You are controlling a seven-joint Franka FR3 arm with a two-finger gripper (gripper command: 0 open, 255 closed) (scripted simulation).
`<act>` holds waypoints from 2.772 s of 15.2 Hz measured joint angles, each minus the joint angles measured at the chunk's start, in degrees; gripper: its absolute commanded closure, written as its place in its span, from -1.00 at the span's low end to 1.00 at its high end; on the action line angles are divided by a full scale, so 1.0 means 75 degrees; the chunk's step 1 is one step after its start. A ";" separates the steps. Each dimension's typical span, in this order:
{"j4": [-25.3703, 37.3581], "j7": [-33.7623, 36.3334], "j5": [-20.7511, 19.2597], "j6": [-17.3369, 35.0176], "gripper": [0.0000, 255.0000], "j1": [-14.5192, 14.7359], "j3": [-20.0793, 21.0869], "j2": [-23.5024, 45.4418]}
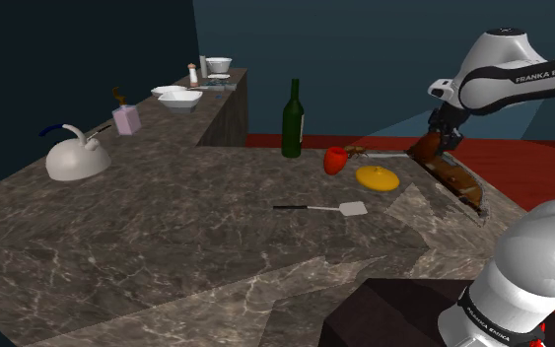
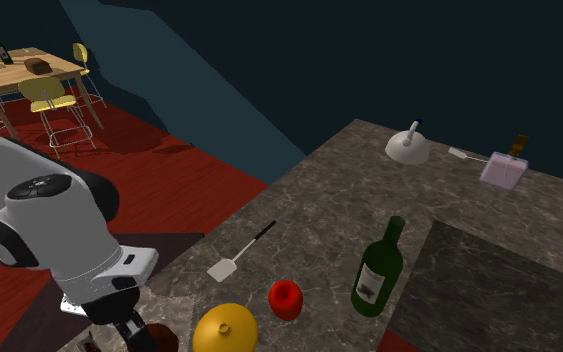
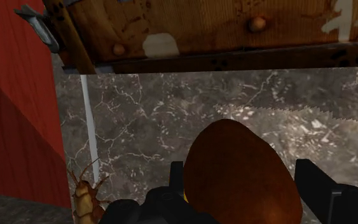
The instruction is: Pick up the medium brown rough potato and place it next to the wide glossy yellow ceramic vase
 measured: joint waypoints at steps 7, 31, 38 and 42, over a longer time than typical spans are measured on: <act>-0.0474 0.0131 -0.0279 0.0869 1.00 -0.0071 -0.0284 0.0401; -0.1307 0.0560 -0.0984 0.3378 -1.00 -0.0208 -0.0953 0.2034; -0.1308 0.0508 -0.0911 0.2856 -1.00 -0.0250 -0.0798 0.1567; -0.1319 0.0434 -0.0789 0.1926 -1.00 -0.0371 -0.0465 0.0666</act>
